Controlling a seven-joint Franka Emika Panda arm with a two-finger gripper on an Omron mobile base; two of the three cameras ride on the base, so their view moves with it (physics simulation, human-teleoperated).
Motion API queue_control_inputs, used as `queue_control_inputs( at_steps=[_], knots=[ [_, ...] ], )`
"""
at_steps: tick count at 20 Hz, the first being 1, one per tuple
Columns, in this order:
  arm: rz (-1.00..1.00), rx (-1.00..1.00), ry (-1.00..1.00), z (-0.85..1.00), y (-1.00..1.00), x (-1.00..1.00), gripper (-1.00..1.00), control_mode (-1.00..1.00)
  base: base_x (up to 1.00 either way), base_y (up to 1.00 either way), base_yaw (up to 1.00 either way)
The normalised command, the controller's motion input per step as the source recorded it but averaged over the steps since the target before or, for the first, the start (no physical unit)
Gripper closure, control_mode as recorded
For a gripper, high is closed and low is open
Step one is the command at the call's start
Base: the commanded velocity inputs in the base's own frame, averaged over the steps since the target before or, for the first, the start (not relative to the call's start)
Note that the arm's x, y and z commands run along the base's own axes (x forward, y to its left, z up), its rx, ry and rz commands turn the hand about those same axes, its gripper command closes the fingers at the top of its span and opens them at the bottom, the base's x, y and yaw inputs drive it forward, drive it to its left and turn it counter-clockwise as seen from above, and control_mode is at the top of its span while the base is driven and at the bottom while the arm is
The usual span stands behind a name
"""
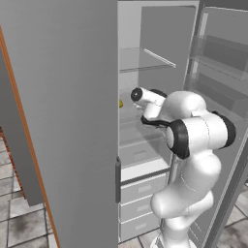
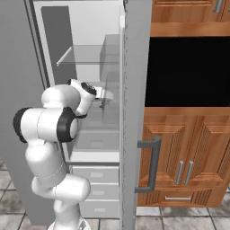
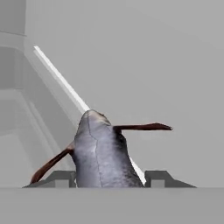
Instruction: Take the cheese, fish, and lemon from the fridge and place them on the plate on the dining counter to create an appetizer plate.
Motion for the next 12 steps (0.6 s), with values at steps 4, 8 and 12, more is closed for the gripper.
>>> queue_control_inputs(
  at_steps=[4,8,12],
  knots=[
    [0.00,0.00,-0.13,0.50,0.01,-1.00,1.00,-1.00,0.00,0.00,0.00],
    [0.00,0.06,-0.04,0.91,0.18,-1.00,1.00,-1.00,0.00,0.00,0.00],
    [0.00,0.15,0.01,0.98,0.20,-1.00,1.00,-1.00,0.00,0.00,0.00]
  ],
)
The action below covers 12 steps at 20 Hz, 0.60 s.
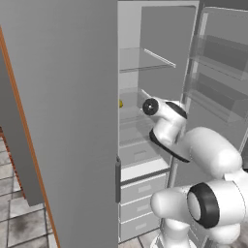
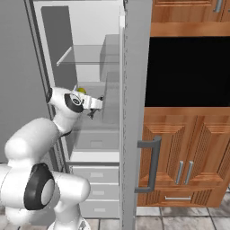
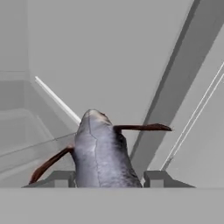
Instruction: Take the cheese, fish, and lemon from the fridge and place them on the plate on the dining counter to create an appetizer plate.
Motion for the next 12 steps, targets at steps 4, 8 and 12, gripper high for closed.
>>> queue_control_inputs(
  at_steps=[4,8,12],
  knots=[
    [0.00,0.29,0.14,0.88,0.27,-0.87,1.00,-1.00,0.00,0.00,0.00],
    [0.00,0.35,0.20,0.80,0.35,-0.81,1.00,-1.00,0.00,0.00,0.00],
    [0.00,0.29,0.21,0.53,0.47,-0.83,1.00,-1.00,0.00,0.00,0.00]
  ],
)
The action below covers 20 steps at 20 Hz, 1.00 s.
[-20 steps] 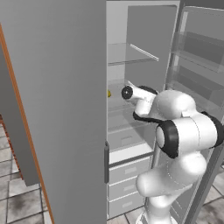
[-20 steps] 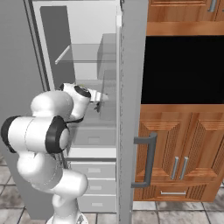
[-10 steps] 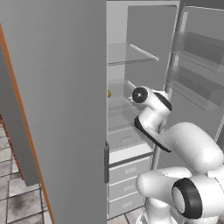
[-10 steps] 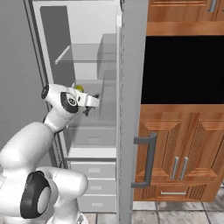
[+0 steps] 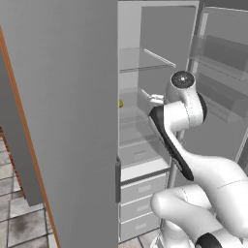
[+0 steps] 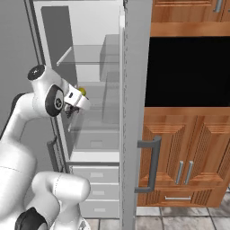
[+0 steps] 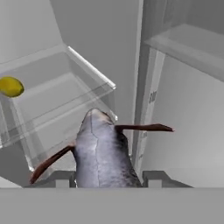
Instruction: Take the cheese, fish, and lemon from the fridge and place them on the plate on the dining counter to create an appetizer plate.
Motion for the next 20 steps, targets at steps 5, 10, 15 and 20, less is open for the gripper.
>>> queue_control_inputs(
  at_steps=[5,10,15,20],
  knots=[
    [0.00,0.13,0.17,0.09,0.58,-0.85,1.00,-1.00,0.00,0.00,0.00],
    [0.00,0.05,0.22,0.00,0.34,-0.58,1.00,-1.00,0.00,0.00,0.00],
    [0.00,0.01,0.22,-0.06,0.05,-0.10,1.00,-1.00,0.00,0.00,0.00],
    [0.00,0.00,0.05,0.00,0.00,0.00,1.00,-1.00,0.00,0.00,0.00]
  ],
)
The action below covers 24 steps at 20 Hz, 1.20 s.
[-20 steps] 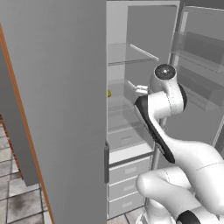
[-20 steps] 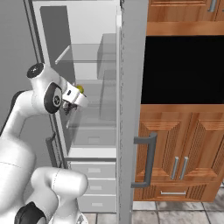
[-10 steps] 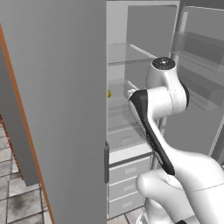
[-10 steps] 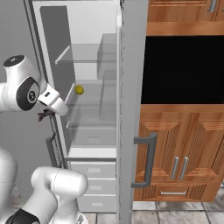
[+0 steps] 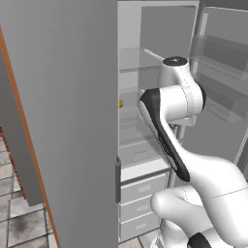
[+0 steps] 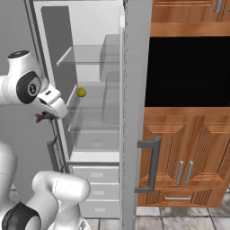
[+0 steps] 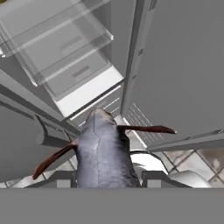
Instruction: Take the cheese, fish, and lemon from the fridge and place them on the plate on the dining counter to create an appetizer plate.
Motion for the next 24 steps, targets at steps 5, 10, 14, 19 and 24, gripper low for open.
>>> queue_control_inputs(
  at_steps=[5,10,14,19,24],
  knots=[
    [0.00,0.00,0.00,0.00,0.02,0.00,1.00,1.00,-0.08,0.47,0.00],
    [0.00,0.00,0.00,0.00,0.00,0.00,1.00,1.00,-0.10,0.88,0.00],
    [0.00,0.00,0.00,0.00,0.00,0.00,1.00,1.00,-0.42,0.30,-0.31],
    [0.00,0.00,0.00,0.00,0.00,0.00,1.00,1.00,-0.60,0.01,-0.80],
    [0.00,0.00,0.00,0.00,0.00,0.00,1.00,1.00,-0.38,0.00,-0.93]
  ],
)
